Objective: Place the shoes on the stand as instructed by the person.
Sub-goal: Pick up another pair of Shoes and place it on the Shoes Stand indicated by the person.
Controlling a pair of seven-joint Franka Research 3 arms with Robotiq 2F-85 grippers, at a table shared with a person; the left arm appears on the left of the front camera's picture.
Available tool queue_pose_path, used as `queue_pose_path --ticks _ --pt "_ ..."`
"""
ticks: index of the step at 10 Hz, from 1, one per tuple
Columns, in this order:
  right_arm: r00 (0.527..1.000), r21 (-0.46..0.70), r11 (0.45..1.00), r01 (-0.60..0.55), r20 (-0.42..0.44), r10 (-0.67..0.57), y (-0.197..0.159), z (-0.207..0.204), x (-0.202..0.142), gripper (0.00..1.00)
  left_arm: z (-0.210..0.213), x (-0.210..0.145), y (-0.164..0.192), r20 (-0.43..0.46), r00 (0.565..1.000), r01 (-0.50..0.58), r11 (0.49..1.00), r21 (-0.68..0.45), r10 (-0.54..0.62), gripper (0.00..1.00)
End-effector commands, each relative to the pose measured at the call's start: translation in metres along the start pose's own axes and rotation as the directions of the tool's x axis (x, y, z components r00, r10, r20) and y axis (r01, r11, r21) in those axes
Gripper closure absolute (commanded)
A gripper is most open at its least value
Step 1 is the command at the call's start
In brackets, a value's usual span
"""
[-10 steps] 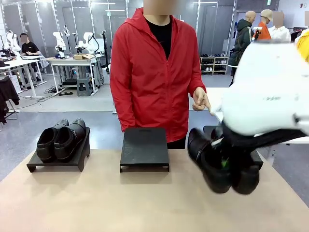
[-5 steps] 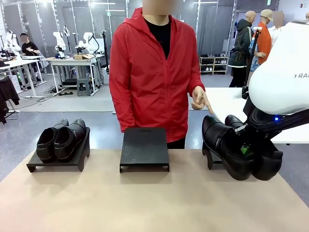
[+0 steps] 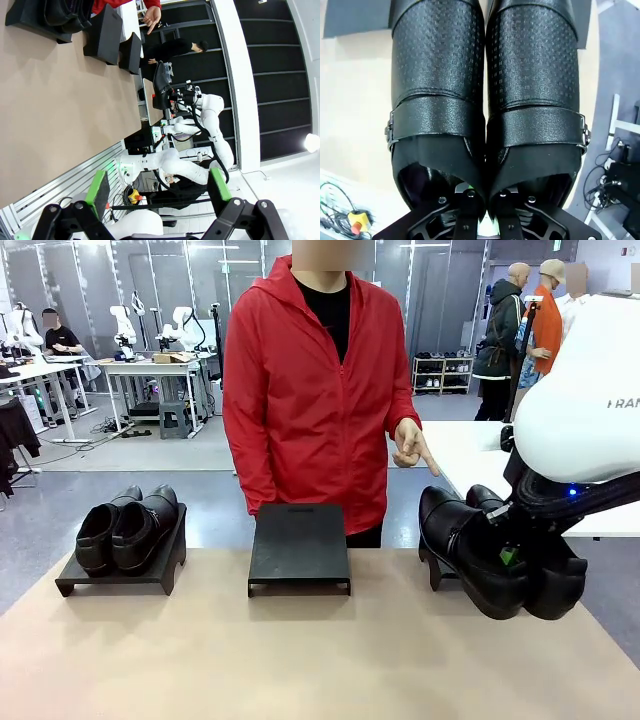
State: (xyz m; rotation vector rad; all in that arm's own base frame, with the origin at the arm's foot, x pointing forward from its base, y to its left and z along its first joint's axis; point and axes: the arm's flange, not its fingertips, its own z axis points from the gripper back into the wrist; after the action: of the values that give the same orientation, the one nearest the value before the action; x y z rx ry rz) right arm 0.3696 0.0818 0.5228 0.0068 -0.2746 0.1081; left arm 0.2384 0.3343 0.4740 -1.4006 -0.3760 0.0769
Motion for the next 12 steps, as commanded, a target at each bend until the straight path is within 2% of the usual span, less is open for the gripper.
queue_pose_path --ticks 1,3,5,7,8,9,12 --pt "0.983 -0.111 0.991 0.08 0.176 -0.06 -0.012 0.006 0.025 0.93 0.0 -0.001 -0.001 0.01 1.0 0.027 1.0 -0.012 -0.027 0.0" --pt "0.973 -0.092 0.991 0.099 0.216 -0.077 -0.031 0.013 0.055 0.93 0.0 -0.001 -0.001 0.01 1.0 0.027 1.0 -0.012 -0.027 0.0" --pt "0.965 -0.039 0.99 0.136 0.233 -0.123 -0.051 0.003 0.086 0.93 0.0 -0.001 -0.001 0.01 1.0 0.027 1.0 -0.012 -0.027 0.0" --pt "0.958 -0.061 0.99 0.126 0.266 -0.106 -0.073 -0.014 0.113 0.93 0.0 -0.001 -0.001 0.01 1.0 0.027 1.0 -0.012 -0.027 0.0" --pt "0.964 -0.066 0.993 0.093 0.254 -0.074 -0.08 -0.02 0.123 0.93 0.0 -0.001 -0.001 0.01 1.0 0.027 1.0 -0.012 -0.027 0.0" --pt "0.964 -0.102 0.991 0.092 0.257 -0.063 -0.089 -0.029 0.14 0.93 0.0 -0.001 -0.001 0.01 1.0 0.027 1.0 -0.012 -0.027 0.0" --pt "0.963 -0.099 0.99 0.103 0.258 -0.075 -0.101 -0.073 0.178 0.93 0.0 -0.001 -0.001 0.01 1.0 0.027 1.0 -0.012 -0.027 0.0"
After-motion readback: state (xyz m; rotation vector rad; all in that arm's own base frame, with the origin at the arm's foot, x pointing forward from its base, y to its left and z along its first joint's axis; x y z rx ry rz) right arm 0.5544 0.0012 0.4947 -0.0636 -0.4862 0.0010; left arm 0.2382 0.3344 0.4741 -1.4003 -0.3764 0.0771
